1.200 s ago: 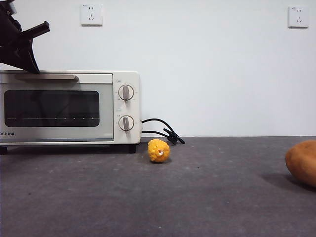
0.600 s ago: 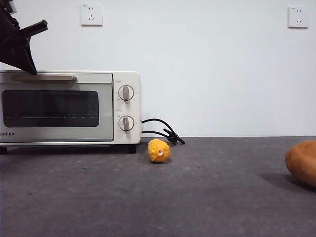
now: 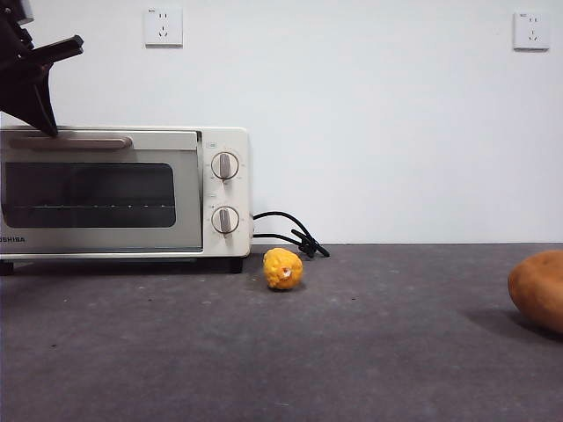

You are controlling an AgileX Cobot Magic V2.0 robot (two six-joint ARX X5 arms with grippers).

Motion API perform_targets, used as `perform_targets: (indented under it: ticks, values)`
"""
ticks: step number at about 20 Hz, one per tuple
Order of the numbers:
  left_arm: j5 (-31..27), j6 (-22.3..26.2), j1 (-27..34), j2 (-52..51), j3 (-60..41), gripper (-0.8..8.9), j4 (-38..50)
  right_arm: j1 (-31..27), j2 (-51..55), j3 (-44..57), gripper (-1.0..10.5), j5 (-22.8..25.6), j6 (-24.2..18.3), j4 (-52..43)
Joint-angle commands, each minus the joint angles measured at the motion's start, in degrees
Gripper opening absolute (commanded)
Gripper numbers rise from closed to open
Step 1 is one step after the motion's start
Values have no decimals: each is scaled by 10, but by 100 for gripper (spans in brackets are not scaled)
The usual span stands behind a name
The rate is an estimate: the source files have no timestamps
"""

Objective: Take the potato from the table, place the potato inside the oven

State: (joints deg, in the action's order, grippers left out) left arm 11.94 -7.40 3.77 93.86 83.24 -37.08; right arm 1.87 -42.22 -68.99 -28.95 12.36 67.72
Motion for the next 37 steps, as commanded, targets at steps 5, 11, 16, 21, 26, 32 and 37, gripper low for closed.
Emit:
perform_targets:
  ticks: [5, 11, 16, 21, 26, 32, 37]
  values:
    - [-47, 25, -16, 34, -28, -6, -60, 0, 28, -2, 1, -2, -6, 16]
    - [-106, 42, -52, 34, -28, -6, -99, 0, 34, -2, 1, -2, -16, 46]
    - [-120, 44, -68, 34, -28, -6, -102, 0, 39, -13, 1, -2, -18, 51]
    - [-120, 53, -68, 34, -29, -6, -116, 0, 39, -44, 1, -2, -22, 63]
    - [-120, 63, -68, 36, -29, -6, -119, 0, 39, -74, 1, -2, -21, 65]
    - [-120, 94, -68, 38, -29, -6, -169, 0, 39, -78, 1, 0, -21, 78]
    - [-119, 96, -68, 38, -29, -6, -210, 0, 39, -78, 1, 0, -21, 80]
